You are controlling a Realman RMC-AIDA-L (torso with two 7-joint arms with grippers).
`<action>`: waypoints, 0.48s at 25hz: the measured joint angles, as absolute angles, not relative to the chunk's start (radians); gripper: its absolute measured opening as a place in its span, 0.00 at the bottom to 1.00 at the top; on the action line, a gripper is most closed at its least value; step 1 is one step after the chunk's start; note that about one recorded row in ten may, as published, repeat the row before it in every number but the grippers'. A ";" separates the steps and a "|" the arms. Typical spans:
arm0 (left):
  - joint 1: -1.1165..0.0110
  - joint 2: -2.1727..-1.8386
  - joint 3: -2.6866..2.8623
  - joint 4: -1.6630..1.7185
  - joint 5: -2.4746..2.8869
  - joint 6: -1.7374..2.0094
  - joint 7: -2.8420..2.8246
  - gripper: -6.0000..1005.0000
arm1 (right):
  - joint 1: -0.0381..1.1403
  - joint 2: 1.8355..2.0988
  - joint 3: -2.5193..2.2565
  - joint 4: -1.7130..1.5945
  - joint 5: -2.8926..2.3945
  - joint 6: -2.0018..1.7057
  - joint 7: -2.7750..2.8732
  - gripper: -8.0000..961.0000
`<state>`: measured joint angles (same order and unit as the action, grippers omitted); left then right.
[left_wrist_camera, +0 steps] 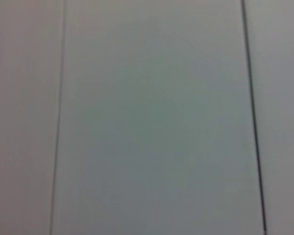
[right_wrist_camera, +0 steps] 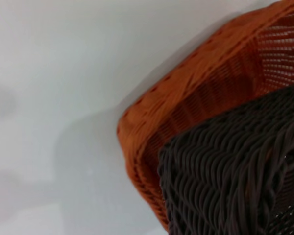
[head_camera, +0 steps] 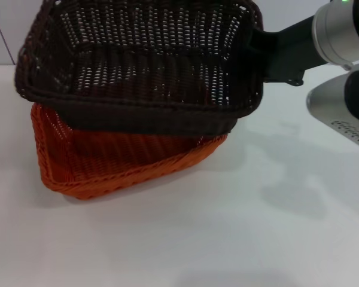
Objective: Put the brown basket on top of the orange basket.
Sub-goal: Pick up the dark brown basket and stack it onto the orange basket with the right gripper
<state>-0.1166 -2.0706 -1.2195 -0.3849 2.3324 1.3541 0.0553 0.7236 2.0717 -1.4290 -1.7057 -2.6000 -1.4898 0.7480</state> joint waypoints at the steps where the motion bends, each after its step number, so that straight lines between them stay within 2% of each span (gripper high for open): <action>1: -0.119 -2.071 -1.220 -0.383 2.323 1.355 0.057 0.84 | 0.725 2.072 -1.420 -1.691 -2.598 -1.485 0.719 0.14; 12: -0.133 -2.073 -1.213 -0.377 2.306 1.350 0.059 0.84 | 0.736 2.071 -1.382 -1.576 -2.556 -1.419 0.491 0.14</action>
<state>-0.1327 -2.0729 -1.2131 -0.3773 2.3058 1.3504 0.0593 0.7363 2.0710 -1.3824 -1.5756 -2.5557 -1.4194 0.4908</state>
